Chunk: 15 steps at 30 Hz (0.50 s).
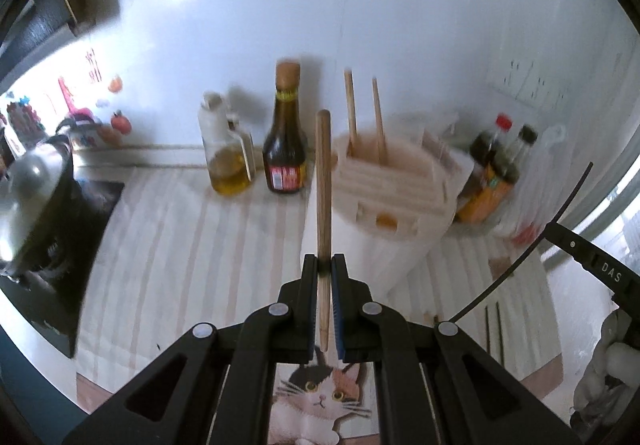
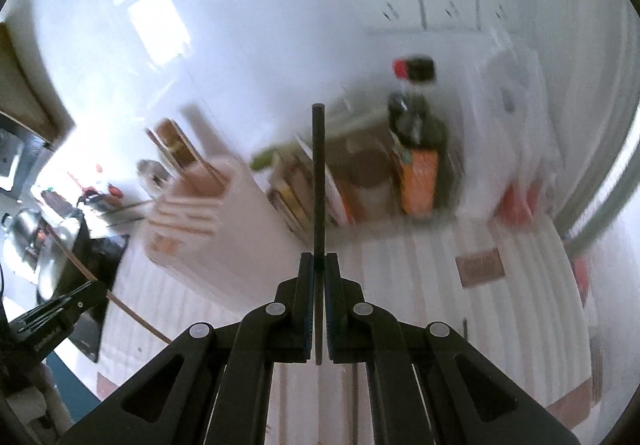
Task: Organize utensils
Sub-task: 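Lift both held chopsticks upright and carry them toward the cream holder, then lower both chopsticks into the holder and open both tools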
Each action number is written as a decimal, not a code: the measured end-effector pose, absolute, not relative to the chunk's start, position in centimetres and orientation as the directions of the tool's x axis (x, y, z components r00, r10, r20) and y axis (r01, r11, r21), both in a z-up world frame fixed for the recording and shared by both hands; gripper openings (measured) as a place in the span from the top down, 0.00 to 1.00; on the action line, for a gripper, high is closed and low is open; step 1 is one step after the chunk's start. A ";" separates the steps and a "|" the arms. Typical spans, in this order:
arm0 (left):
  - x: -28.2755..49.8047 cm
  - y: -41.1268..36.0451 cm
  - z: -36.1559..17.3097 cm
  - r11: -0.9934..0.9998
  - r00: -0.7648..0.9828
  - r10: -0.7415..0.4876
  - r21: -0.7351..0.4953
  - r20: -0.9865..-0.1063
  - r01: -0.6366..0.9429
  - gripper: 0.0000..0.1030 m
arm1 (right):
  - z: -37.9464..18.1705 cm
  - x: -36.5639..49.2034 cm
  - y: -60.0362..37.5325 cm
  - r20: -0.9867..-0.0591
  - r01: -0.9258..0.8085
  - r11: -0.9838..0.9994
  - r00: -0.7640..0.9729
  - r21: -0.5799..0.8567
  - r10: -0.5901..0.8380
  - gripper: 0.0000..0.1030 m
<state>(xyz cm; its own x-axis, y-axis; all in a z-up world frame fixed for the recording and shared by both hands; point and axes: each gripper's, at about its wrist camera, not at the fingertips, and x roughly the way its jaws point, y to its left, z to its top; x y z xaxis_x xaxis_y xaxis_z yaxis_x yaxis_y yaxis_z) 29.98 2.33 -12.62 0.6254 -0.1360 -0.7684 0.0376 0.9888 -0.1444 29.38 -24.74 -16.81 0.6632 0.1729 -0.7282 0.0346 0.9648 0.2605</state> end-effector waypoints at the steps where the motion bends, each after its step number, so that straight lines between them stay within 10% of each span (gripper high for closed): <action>1: 30.0 2.5 -11.8 0.989 0.638 -0.134 -0.144 -0.759 0.037 0.96 | -15.9 29.6 -24.5 -0.716 0.023 0.965 0.675 0.262 0.178 0.95; 15: 33.5 3.0 -1.3 0.985 0.767 -0.141 -0.170 -0.626 0.043 0.96 | -3.9 33.1 -20.4 -0.573 -0.143 0.961 0.779 0.237 0.256 0.96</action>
